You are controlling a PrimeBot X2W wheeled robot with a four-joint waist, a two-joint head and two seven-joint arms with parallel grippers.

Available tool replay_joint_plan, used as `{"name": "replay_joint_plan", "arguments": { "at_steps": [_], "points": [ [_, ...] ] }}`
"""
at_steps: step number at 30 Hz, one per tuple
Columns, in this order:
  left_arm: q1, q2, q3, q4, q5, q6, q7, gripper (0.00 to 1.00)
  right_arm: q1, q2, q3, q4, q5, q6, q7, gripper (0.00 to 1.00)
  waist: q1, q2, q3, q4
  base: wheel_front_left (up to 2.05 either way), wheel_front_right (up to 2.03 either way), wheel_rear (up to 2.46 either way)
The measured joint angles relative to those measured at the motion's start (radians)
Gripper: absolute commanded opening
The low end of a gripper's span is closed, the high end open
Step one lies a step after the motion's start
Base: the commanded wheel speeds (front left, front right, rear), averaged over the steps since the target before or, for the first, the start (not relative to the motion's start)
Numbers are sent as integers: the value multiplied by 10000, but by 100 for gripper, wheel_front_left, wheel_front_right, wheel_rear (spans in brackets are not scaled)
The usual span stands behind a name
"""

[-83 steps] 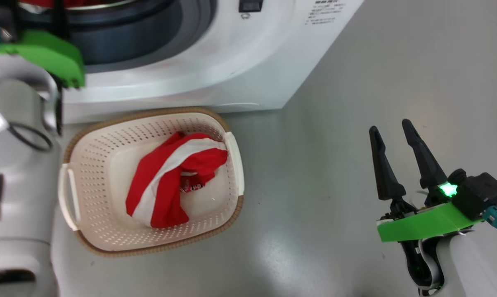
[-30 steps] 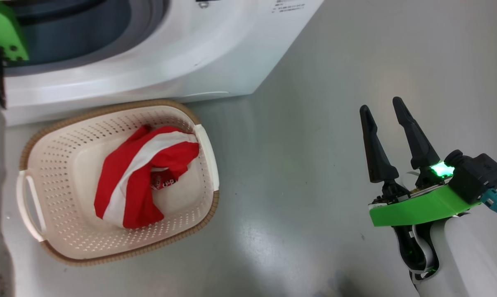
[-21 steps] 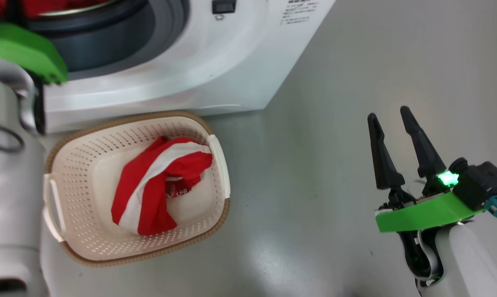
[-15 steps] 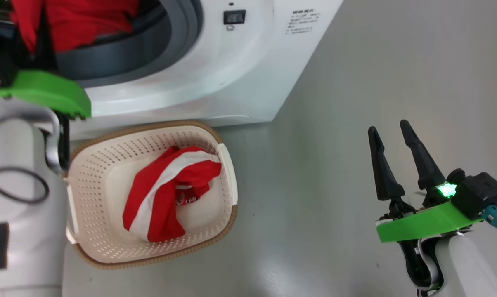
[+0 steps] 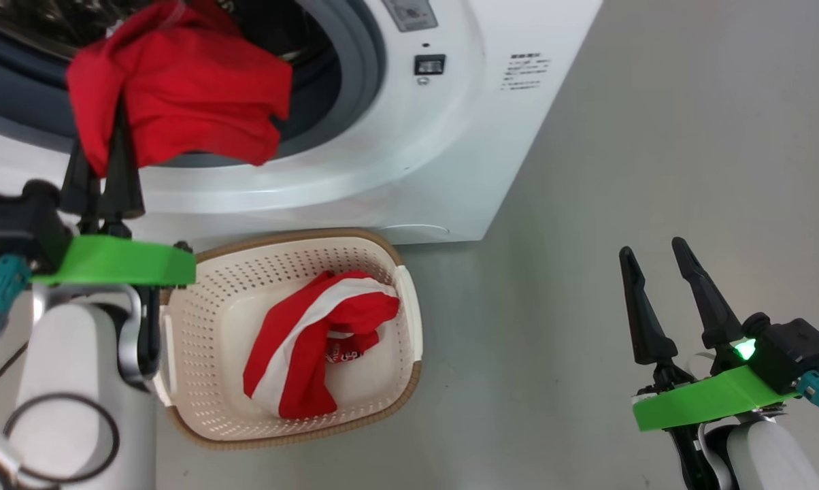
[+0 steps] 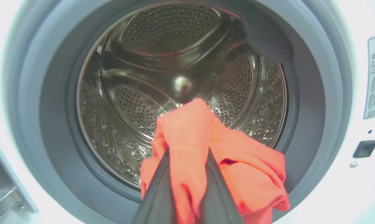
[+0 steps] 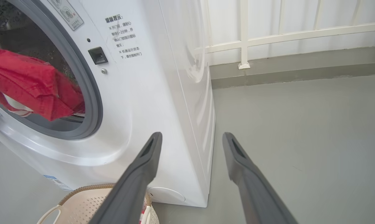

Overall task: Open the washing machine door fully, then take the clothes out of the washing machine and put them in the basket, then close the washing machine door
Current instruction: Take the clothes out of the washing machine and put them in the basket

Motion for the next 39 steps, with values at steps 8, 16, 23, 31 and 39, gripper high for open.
{"name": "replay_joint_plan", "arguments": {
  "at_steps": [8, 16, 23, 31, 39],
  "points": [
    [982, -123, 151, -1916, 75, -82, -4, 0, 115, -8, -165, -33, 0, 0, 0, 100, 0, 0, -216, 299, 0, 0, 0],
    [1732, -169, -146, -3572, 33, -65, -6, 0, 113, -8, -186, -44, 0, 0, 0, 100, 0, 0, -187, 345, 0, 0, 0],
    [2282, -171, -506, -4234, -288, 211, -33, 0, 112, -6, -207, -54, 0, 0, 0, 100, 0, 0, -142, 333, 0, 0, 0],
    [2572, -169, -1064, -3404, -899, 268, -33, 0, 86, -4, -205, -102, 0, 0, 0, 100, 0, 0, 131, 354, 0, 0, 0],
    [2590, -167, -1179, -2150, -928, 169, -33, 0, -160, -4, -198, -155, 0, 0, 0, 100, 0, 0, 517, 348, 0, 0, 0]
  ]
}}
